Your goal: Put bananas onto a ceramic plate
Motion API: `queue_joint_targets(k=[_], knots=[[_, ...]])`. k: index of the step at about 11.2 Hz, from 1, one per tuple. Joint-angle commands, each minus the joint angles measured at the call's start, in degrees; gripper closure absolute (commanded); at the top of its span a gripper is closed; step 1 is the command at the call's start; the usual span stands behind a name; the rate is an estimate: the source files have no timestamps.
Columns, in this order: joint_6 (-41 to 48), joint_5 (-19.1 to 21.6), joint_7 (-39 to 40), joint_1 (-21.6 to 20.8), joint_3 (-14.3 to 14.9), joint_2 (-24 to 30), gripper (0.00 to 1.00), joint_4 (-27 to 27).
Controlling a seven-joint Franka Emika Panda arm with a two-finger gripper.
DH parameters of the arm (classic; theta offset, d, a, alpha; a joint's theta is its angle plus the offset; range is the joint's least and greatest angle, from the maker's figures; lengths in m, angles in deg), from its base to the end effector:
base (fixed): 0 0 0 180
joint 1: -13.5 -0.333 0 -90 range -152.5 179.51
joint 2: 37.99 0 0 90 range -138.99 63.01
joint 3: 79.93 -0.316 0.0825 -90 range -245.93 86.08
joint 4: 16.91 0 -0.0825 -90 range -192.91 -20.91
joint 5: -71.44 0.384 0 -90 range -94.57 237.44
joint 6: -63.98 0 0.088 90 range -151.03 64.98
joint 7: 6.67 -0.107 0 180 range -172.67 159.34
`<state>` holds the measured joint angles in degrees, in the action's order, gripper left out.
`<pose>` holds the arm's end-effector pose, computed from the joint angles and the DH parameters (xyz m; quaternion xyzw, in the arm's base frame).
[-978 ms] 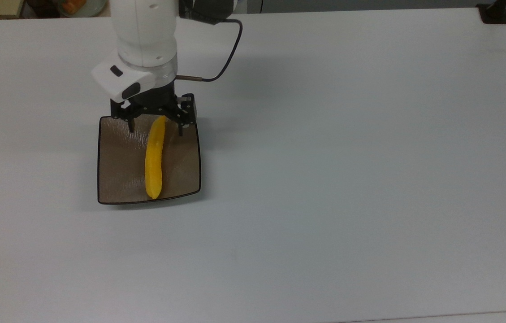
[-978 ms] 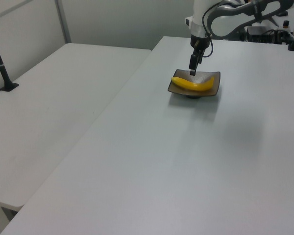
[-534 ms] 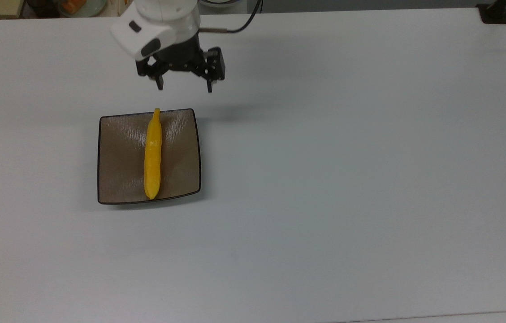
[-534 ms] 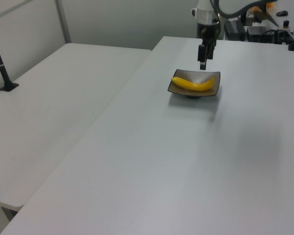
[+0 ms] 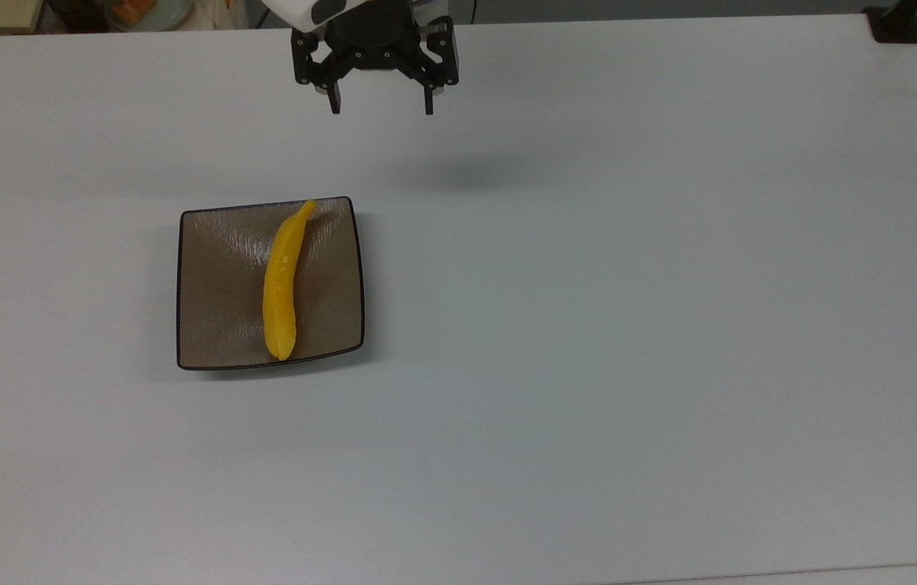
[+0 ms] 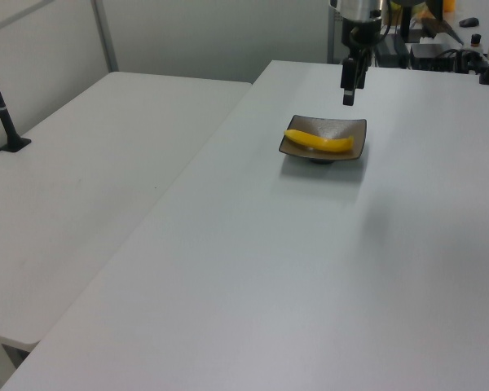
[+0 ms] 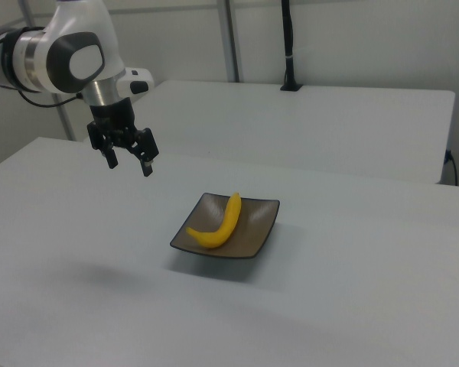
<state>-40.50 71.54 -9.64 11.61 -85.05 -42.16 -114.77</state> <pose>0.5862 0.0707 0.5398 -0.9992 -0.0349 -0.0211 0.0059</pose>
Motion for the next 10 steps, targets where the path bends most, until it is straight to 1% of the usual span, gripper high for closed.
queue_joint_targets(k=[1, 5, 10], knots=[[-0.9, 0.33, 1.47, -0.04, 0.38, 4.96, 0.0, -5.5], [-0.29, -0.63, 4.72, -1.09, 1.25, 5.23, 0.0, -6.21], [-0.46, -1.07, 4.47, -1.01, 1.61, 5.23, 0.0, -5.85]])
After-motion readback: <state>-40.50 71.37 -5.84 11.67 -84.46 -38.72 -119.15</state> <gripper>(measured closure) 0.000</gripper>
